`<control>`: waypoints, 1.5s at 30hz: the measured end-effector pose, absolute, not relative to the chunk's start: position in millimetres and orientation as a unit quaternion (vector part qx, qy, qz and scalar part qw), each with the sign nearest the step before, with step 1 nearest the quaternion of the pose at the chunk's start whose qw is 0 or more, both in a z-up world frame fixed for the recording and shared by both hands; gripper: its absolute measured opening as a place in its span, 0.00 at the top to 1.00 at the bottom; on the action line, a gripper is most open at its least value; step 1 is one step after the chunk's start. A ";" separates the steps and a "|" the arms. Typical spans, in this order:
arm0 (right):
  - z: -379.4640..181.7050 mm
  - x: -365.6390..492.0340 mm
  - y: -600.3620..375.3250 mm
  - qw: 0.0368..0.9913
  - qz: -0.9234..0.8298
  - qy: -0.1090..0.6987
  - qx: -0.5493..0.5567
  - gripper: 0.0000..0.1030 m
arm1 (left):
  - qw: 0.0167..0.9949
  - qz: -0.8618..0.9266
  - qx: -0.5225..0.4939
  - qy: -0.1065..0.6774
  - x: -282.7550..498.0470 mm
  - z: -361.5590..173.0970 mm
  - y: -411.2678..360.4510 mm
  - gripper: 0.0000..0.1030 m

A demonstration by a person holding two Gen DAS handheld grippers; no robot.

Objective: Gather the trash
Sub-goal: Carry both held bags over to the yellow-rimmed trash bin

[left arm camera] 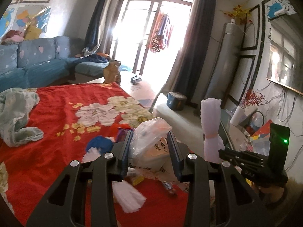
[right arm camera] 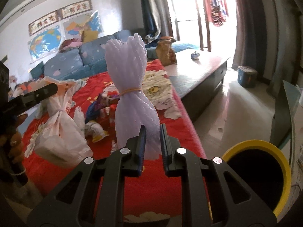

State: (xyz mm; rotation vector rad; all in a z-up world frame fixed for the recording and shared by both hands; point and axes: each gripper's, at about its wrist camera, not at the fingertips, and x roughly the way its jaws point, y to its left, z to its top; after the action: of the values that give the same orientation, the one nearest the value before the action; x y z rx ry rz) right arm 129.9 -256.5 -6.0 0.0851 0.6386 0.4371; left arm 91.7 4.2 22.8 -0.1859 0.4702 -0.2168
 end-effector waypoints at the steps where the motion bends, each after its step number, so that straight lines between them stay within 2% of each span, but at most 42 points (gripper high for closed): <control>1: -5.8 129.1 -260.1 0.926 0.208 0.311 0.044 0.90 | 0.962 -0.110 -0.089 0.232 93.1 23.6 0.4 0.66; 22: -12.8 119.8 -350.7 0.941 0.075 0.309 0.116 0.90 | 0.953 -0.180 -0.037 0.240 115.3 16.8 -91.9 0.67; 45: -57.7 108.9 -433.6 0.921 -0.037 0.343 0.181 0.90 | 0.932 -0.244 0.041 0.263 130.8 -22.3 -209.2 0.67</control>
State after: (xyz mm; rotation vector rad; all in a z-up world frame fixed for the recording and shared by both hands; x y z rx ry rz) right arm 108.9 -433.6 -57.7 0.3713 0.7044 -0.0769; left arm 130.8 -209.2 -22.3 0.0845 0.5379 -0.5001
